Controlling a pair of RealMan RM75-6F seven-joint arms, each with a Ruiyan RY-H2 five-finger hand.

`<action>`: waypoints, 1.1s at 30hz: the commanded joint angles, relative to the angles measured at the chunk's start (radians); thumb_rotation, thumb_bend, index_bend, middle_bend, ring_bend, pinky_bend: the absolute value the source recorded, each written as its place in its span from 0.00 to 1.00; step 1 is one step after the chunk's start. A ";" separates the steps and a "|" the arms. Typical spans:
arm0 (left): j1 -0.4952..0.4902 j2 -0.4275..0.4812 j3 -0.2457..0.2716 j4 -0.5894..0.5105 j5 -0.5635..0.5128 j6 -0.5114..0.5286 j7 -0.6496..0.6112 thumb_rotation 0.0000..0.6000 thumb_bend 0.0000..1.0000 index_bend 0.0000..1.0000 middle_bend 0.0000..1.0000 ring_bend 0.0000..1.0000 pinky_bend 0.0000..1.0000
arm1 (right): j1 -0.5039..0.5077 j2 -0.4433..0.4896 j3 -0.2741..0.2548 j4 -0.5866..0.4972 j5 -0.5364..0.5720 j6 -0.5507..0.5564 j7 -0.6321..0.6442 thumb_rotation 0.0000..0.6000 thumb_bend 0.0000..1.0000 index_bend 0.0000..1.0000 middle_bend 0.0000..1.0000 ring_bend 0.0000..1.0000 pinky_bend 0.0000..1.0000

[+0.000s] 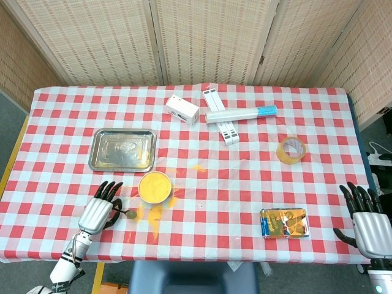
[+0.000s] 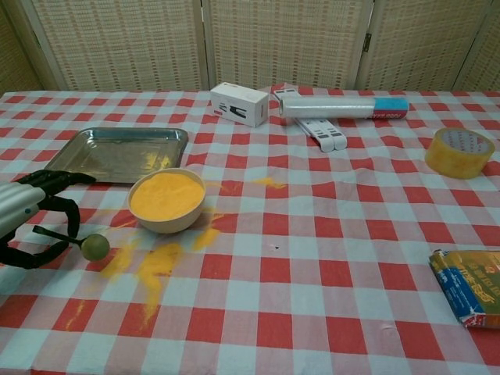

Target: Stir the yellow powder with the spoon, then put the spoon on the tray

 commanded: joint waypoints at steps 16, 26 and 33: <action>-0.132 -0.136 -0.192 -0.040 -0.072 0.002 0.334 1.00 0.46 0.74 0.11 0.00 0.00 | 0.008 0.008 0.006 0.001 0.024 -0.022 0.014 1.00 0.08 0.00 0.00 0.00 0.00; -0.209 -0.231 -0.248 -0.015 -0.198 -0.087 0.496 1.00 0.47 0.74 0.12 0.00 0.00 | 0.014 0.022 0.020 0.008 0.067 -0.041 0.040 1.00 0.08 0.00 0.00 0.00 0.00; -0.219 -0.268 -0.226 0.044 -0.188 -0.052 0.545 1.00 0.46 0.57 0.11 0.00 0.00 | 0.015 0.027 0.023 0.008 0.075 -0.043 0.049 1.00 0.08 0.00 0.00 0.00 0.00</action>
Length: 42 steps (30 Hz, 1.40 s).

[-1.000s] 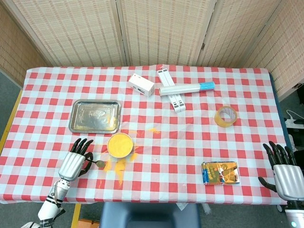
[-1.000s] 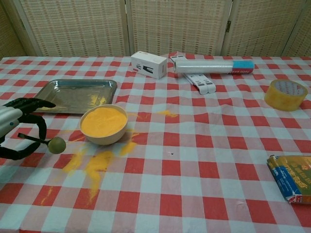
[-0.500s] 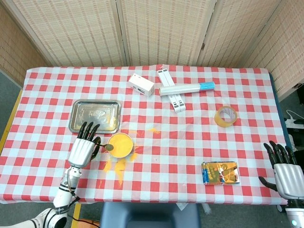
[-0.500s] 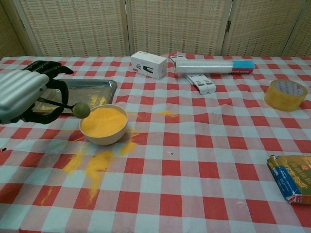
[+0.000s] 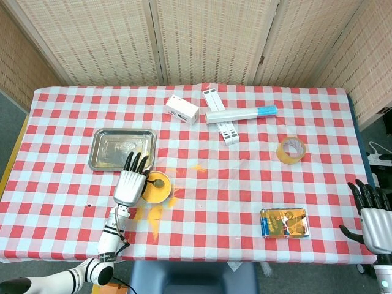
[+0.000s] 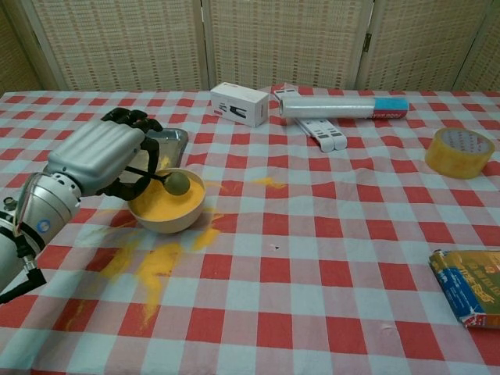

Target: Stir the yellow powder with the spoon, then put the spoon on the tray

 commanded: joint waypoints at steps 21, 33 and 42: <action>0.024 0.125 0.052 -0.122 0.015 0.030 -0.032 1.00 0.47 0.44 0.09 0.00 0.00 | -0.005 0.001 -0.010 -0.010 -0.023 0.015 -0.003 1.00 0.08 0.00 0.00 0.00 0.00; 0.028 0.138 0.140 0.118 0.167 0.099 -0.301 1.00 0.46 0.42 0.08 0.00 0.00 | -0.010 0.003 -0.014 -0.013 -0.033 0.027 -0.004 1.00 0.08 0.00 0.00 0.00 0.00; 0.025 0.038 0.180 0.388 0.242 0.171 -0.490 1.00 0.46 0.37 0.05 0.00 0.00 | -0.014 0.000 -0.019 -0.018 -0.047 0.036 -0.014 1.00 0.08 0.00 0.00 0.00 0.00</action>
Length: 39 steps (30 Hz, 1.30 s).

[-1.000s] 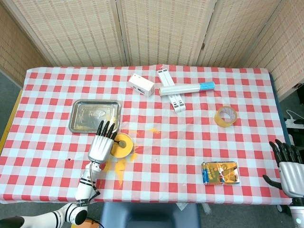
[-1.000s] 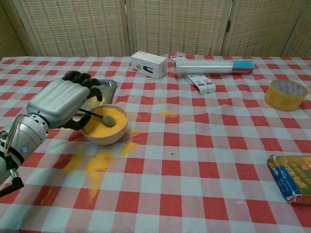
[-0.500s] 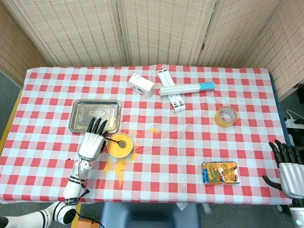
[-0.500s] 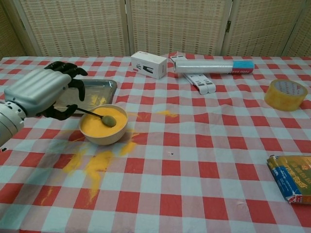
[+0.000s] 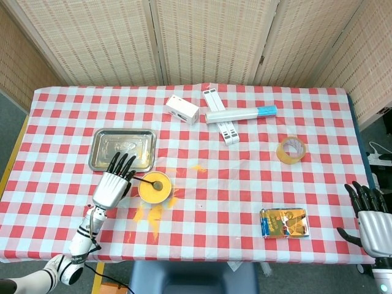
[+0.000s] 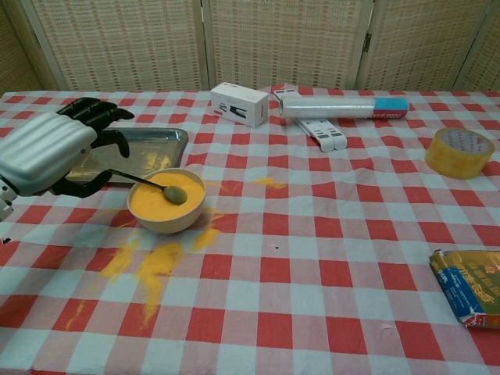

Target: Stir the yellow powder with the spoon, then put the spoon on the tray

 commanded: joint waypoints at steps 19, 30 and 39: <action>-0.014 -0.137 0.030 0.316 0.019 0.029 -0.202 1.00 0.46 0.43 0.05 0.00 0.00 | -0.001 -0.007 0.001 0.000 0.003 0.001 -0.017 1.00 0.08 0.00 0.00 0.00 0.00; -0.019 -0.150 0.032 0.360 0.007 0.013 -0.213 1.00 0.47 0.41 0.02 0.00 0.00 | -0.001 -0.011 0.003 0.000 0.008 0.000 -0.026 1.00 0.08 0.00 0.00 0.00 0.00; -0.020 -0.162 0.031 0.385 0.005 0.034 -0.221 1.00 0.48 0.42 0.02 0.00 0.00 | -0.001 -0.010 0.003 -0.001 0.010 -0.001 -0.028 1.00 0.08 0.00 0.00 0.00 0.00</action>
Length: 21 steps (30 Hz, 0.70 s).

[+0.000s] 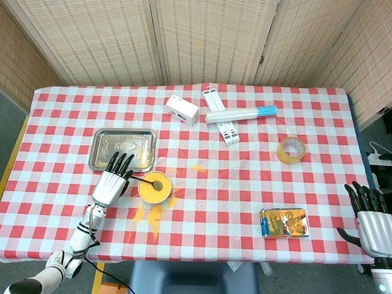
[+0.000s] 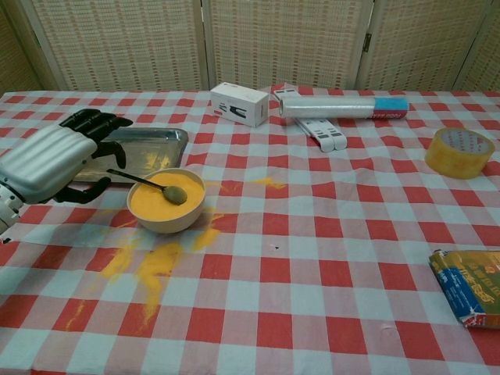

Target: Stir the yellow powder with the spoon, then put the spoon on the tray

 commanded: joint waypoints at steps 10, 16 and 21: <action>-0.007 -0.026 0.000 0.051 -0.010 -0.009 -0.026 1.00 0.50 0.43 0.00 0.00 0.00 | -0.001 -0.001 0.001 0.000 0.001 0.003 -0.008 1.00 0.08 0.00 0.00 0.00 0.00; -0.011 -0.042 0.003 0.084 -0.005 0.015 -0.048 1.00 0.51 0.45 0.00 0.00 0.00 | 0.000 -0.001 0.001 -0.001 0.005 0.000 -0.011 1.00 0.08 0.00 0.00 0.00 0.00; -0.007 -0.049 0.011 0.098 -0.004 0.008 -0.066 1.00 0.50 0.44 0.00 0.00 0.00 | -0.001 -0.001 0.002 -0.002 0.003 0.004 -0.012 1.00 0.08 0.00 0.00 0.00 0.00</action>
